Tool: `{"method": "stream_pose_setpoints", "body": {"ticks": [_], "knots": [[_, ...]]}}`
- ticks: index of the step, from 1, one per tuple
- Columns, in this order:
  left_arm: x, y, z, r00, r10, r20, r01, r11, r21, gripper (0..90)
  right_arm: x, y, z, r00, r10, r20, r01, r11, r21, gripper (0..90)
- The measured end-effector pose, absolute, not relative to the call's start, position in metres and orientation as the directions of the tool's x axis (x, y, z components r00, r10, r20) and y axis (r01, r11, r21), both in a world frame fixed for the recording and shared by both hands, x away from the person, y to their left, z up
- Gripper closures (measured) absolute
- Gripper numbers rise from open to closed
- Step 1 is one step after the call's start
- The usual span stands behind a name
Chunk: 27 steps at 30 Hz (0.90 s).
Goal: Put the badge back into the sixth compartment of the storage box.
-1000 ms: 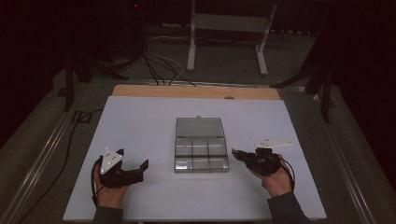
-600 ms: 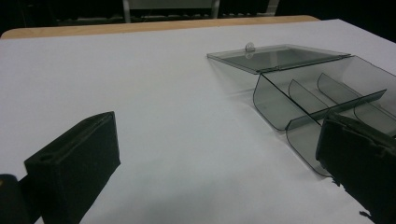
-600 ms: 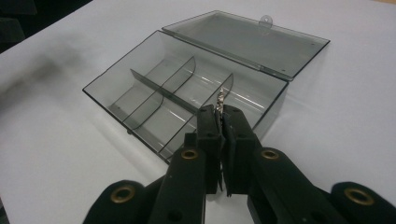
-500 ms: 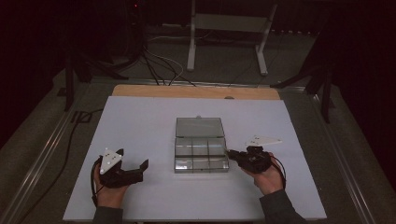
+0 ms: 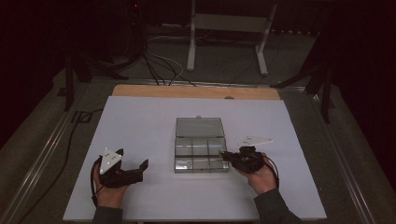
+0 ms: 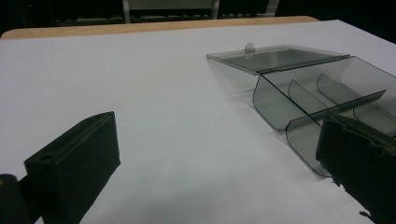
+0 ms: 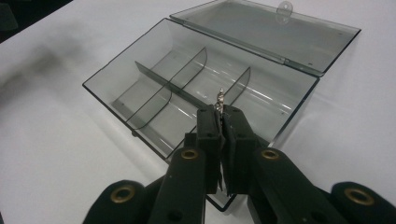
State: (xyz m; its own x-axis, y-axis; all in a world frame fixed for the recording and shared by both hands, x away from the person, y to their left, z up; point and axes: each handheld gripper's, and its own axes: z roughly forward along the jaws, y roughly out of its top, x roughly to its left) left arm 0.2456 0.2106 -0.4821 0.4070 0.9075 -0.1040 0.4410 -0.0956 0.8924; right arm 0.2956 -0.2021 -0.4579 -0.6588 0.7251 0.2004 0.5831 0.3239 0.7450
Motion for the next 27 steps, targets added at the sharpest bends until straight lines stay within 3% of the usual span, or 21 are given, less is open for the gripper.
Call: {"method": "stream_pose_setpoints", "body": {"ticks": [27], "knots": [[0.246,0.211,-0.482,0.408,0.907,-0.102,0.44,-0.098,0.893,1.3,0.3,-0.188,-0.479,-0.67,0.712,0.211,0.613,0.369,0.698,87.5]]}}
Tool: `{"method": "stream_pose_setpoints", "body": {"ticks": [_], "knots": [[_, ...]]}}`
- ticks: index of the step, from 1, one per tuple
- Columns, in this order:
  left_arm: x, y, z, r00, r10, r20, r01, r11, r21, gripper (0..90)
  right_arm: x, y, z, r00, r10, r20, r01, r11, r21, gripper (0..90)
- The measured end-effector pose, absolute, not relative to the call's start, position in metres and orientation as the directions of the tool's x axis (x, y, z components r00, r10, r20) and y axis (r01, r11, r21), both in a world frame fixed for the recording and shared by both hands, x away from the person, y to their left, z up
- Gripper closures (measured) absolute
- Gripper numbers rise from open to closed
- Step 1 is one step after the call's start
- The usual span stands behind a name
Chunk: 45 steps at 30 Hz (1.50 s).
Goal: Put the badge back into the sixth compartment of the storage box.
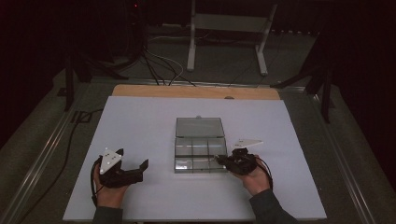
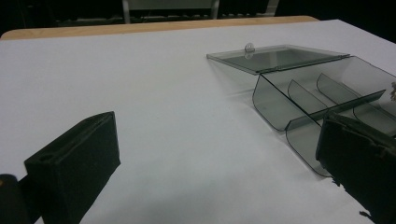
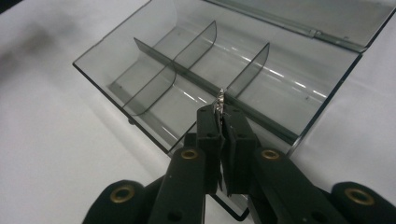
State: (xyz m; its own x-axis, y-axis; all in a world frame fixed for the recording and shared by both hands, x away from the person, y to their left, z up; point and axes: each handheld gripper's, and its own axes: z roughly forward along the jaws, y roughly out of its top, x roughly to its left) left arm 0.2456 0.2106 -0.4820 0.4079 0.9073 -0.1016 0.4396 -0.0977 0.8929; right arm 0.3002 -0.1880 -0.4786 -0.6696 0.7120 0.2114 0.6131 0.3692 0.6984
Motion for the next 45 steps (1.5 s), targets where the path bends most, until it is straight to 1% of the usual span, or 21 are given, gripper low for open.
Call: {"method": "stream_pose_setpoints", "body": {"ticks": [12,25,28,33,34,35,44,45], "knots": [[0.246,0.211,-0.482,0.408,0.907,-0.101,0.44,-0.098,0.893,1.3,0.303,-0.18,-0.488,-0.675,0.713,0.187,0.62,0.412,0.667,87.2],[0.246,0.211,-0.482,0.408,0.907,-0.101,0.44,-0.099,0.893,1.3,0.307,-0.174,-0.494,-0.674,0.713,0.194,0.641,0.434,0.633,86.7],[0.246,0.211,-0.482,0.409,0.907,-0.099,0.44,-0.1,0.892,1.3,0.307,-0.174,-0.494,-0.676,0.713,0.185,0.636,0.438,0.635,83.6],[0.246,0.21,-0.482,0.409,0.907,-0.101,0.441,-0.099,0.892,1.3,0.306,-0.174,-0.494,-0.674,0.718,0.174,0.633,0.441,0.636,81.9],[0.246,0.21,-0.482,0.408,0.907,-0.1,0.441,-0.1,0.892,1.3,0.306,-0.174,-0.494,-0.672,0.72,0.172,0.634,0.44,0.636,80.7],[0.246,0.21,-0.482,0.409,0.907,-0.1,0.441,-0.1,0.892,1.3,0.306,-0.174,-0.493,-0.668,0.725,0.165,0.634,0.438,0.637,77.2],[0.246,0.21,-0.482,0.41,0.907,-0.099,0.442,-0.102,0.891,1.3,0.305,-0.173,-0.489,-0.663,0.735,0.143,0.616,0.426,0.662,57.3],[0.246,0.21,-0.482,0.41,0.907,-0.099,0.442,-0.102,0.891,1.3,0.305,-0.173,-0.489,-0.663,0.735,0.143,0.616,0.426,0.662,57.3]]}}
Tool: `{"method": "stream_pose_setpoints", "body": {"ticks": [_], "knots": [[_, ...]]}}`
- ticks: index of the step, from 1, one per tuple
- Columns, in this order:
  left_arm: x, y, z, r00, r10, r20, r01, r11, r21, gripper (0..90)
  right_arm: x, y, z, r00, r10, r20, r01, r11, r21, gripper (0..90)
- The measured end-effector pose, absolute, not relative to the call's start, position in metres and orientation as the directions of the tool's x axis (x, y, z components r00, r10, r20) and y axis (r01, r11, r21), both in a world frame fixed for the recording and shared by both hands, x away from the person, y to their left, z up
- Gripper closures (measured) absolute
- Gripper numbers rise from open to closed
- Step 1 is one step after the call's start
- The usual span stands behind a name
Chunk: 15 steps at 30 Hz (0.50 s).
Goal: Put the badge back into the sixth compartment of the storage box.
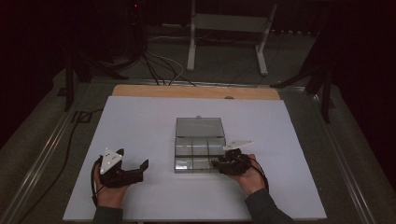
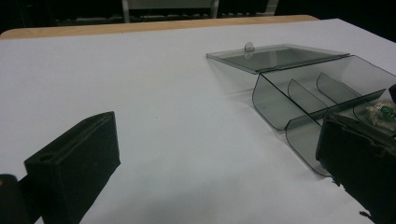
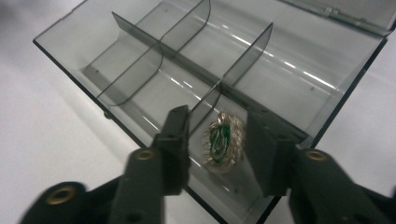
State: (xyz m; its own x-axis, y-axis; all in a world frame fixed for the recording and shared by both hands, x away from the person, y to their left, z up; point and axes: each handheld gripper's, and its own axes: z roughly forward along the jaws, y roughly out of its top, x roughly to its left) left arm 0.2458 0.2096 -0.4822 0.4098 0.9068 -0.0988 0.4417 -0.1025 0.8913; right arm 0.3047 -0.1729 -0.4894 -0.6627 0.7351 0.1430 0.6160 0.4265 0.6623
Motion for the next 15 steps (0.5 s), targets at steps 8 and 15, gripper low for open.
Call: {"method": "stream_pose_setpoints", "body": {"ticks": [8,15], "knots": [[0.246,0.209,-0.482,0.412,0.906,-0.098,0.441,-0.104,0.892,1.3,0.305,-0.175,-0.479,-0.662,0.732,0.161,0.598,0.386,0.702,34.7],[0.245,0.206,-0.481,0.415,0.905,-0.097,0.438,-0.105,0.893,1.3,0.304,-0.176,-0.471,-0.644,0.747,0.167,0.594,0.35,0.725,12.0]]}}
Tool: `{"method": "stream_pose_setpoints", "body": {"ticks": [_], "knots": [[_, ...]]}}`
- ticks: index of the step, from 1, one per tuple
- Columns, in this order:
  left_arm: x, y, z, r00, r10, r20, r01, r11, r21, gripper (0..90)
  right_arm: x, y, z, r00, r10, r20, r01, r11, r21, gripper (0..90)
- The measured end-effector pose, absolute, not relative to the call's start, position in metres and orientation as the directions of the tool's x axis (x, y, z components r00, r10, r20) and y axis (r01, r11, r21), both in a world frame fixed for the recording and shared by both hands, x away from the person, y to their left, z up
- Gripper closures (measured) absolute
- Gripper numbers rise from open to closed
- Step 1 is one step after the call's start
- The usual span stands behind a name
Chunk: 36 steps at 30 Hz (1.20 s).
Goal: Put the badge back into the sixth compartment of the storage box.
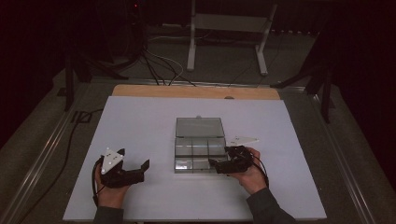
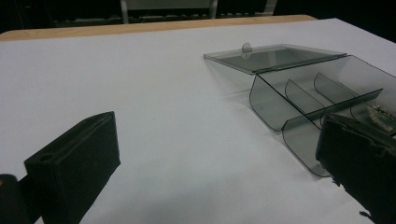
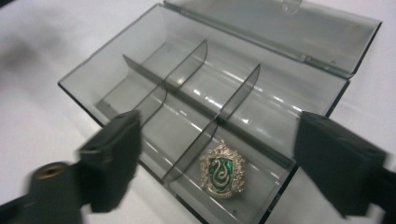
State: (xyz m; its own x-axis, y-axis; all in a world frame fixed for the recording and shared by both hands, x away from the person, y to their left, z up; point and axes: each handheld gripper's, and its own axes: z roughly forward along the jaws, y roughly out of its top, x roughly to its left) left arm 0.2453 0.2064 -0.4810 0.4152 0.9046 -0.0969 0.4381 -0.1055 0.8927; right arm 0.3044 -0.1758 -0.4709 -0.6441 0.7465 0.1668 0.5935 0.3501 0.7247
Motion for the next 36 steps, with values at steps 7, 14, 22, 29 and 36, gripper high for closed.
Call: {"method": "stream_pose_setpoints", "body": {"ticks": [7,14,22,29,36], "knots": [[0.245,0.205,-0.481,0.421,0.901,-0.1,0.437,-0.105,0.893,1.3,0.307,-0.179,-0.462,-0.63,0.759,0.165,0.581,0.32,0.748,0.1],[0.245,0.205,-0.483,0.422,0.901,-0.101,0.442,-0.106,0.891,1.3,0.314,-0.185,-0.451,-0.618,0.772,0.148,0.565,0.305,0.766,0.0],[0.245,0.198,-0.483,0.432,0.896,-0.1,0.443,-0.115,0.889,1.3,0.319,-0.19,-0.439,-0.617,0.776,0.129,0.541,0.299,0.786,0.0],[0.245,0.195,-0.483,0.435,0.895,-0.099,0.446,-0.118,0.887,1.3,0.327,-0.195,-0.425,-0.605,0.786,0.13,0.525,0.27,0.807,0.0],[0.246,0.191,-0.484,0.429,0.897,-0.104,0.448,-0.111,0.887,1.3,0.341,-0.197,-0.423,-0.598,0.782,0.175,0.529,0.221,0.819,0.0]]}}
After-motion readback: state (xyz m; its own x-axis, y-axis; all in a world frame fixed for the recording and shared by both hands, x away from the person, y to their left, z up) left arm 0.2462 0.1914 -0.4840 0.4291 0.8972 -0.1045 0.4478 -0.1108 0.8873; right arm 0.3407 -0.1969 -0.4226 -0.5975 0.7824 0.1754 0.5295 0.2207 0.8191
